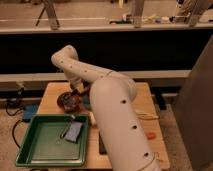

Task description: Wipe red bowl with brush

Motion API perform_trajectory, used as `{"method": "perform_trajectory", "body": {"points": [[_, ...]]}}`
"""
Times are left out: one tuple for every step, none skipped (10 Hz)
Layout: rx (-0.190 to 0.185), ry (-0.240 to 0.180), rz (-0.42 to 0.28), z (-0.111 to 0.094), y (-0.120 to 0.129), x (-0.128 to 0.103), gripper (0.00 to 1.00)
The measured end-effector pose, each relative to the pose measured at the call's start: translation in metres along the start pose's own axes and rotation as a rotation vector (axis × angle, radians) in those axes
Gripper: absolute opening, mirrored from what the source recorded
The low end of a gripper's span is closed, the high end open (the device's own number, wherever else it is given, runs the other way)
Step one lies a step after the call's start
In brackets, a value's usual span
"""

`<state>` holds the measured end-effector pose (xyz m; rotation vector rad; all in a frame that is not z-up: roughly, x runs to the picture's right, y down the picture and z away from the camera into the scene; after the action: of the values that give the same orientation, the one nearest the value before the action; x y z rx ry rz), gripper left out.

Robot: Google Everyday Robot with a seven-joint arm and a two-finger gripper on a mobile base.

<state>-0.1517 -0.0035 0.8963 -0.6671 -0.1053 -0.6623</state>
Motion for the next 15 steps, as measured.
{"method": "perform_trajectory", "body": {"points": [[0.002, 0.007, 0.020, -0.002, 0.002, 0.006, 0.00], [0.002, 0.015, 0.043, -0.004, 0.008, 0.016, 0.00], [0.000, 0.025, 0.068, -0.005, 0.016, 0.025, 0.00], [-0.008, 0.039, 0.093, -0.006, 0.025, 0.034, 0.00], [-0.018, 0.055, 0.112, -0.007, 0.033, 0.040, 0.00], [-0.030, 0.071, 0.124, -0.007, 0.041, 0.043, 0.00], [-0.036, 0.077, 0.126, -0.007, 0.045, 0.043, 0.00], [-0.046, 0.087, 0.128, -0.009, 0.053, 0.041, 0.00], [-0.050, 0.088, 0.125, -0.010, 0.058, 0.039, 0.00], [-0.052, 0.072, 0.116, -0.011, 0.065, 0.035, 0.00], [-0.052, 0.056, 0.104, -0.012, 0.070, 0.029, 0.00], [-0.052, 0.029, 0.079, -0.012, 0.071, 0.020, 0.00], [-0.048, 0.010, 0.058, -0.013, 0.070, 0.011, 0.00], [-0.046, -0.006, 0.037, -0.013, 0.067, 0.003, 0.00], [-0.045, -0.014, 0.022, -0.012, 0.064, -0.002, 0.00]]}}
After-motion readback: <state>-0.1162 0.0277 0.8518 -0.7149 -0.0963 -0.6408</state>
